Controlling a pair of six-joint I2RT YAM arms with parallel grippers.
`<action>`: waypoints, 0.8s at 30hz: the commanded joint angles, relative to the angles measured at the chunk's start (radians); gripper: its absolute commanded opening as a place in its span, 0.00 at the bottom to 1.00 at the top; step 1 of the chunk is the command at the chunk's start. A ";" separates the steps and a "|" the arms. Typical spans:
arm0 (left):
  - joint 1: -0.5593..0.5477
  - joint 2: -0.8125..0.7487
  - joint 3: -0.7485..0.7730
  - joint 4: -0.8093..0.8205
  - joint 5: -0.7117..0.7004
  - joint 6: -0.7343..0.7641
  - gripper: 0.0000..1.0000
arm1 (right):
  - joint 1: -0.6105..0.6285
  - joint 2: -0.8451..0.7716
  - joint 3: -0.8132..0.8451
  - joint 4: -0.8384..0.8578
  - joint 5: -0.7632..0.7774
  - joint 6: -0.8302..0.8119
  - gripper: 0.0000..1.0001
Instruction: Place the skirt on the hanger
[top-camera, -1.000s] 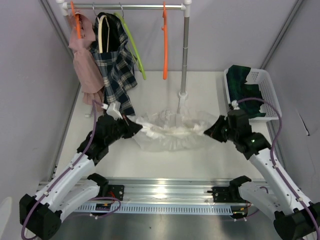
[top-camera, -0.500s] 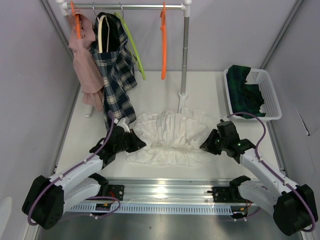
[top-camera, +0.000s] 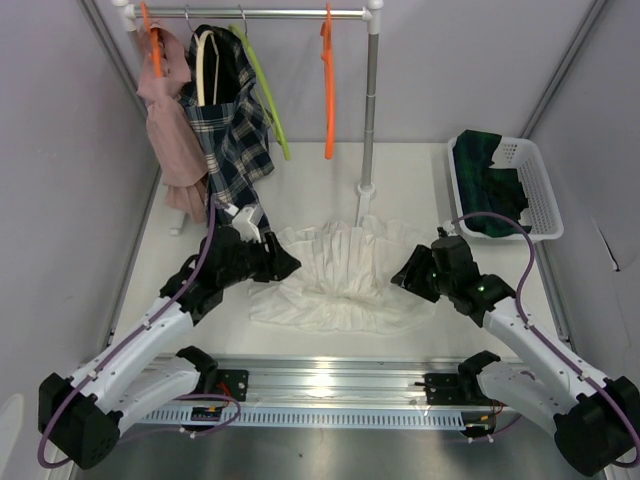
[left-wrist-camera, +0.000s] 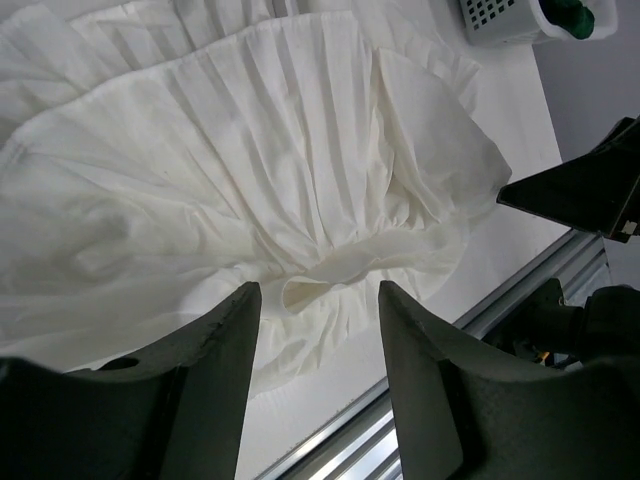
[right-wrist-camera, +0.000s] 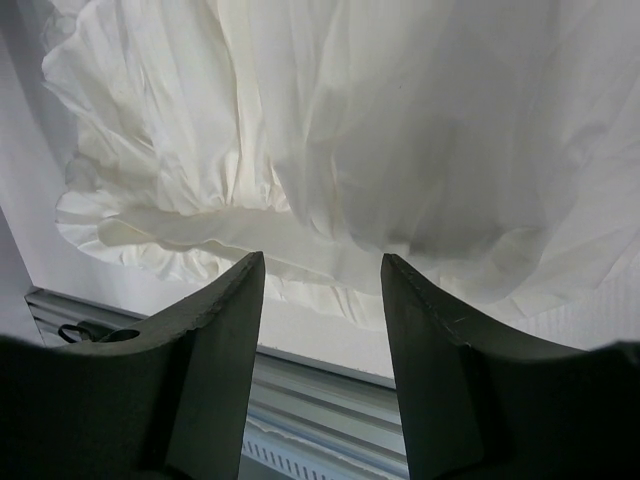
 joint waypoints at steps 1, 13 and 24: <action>-0.006 -0.026 0.075 -0.087 -0.013 0.070 0.57 | 0.011 0.001 0.045 -0.005 0.032 -0.012 0.55; -0.167 0.098 0.675 -0.113 -0.133 0.224 0.62 | 0.020 0.044 0.084 -0.001 0.044 -0.051 0.54; -0.197 0.572 1.268 -0.113 -0.582 0.394 0.72 | 0.020 0.040 0.114 -0.020 0.043 -0.069 0.52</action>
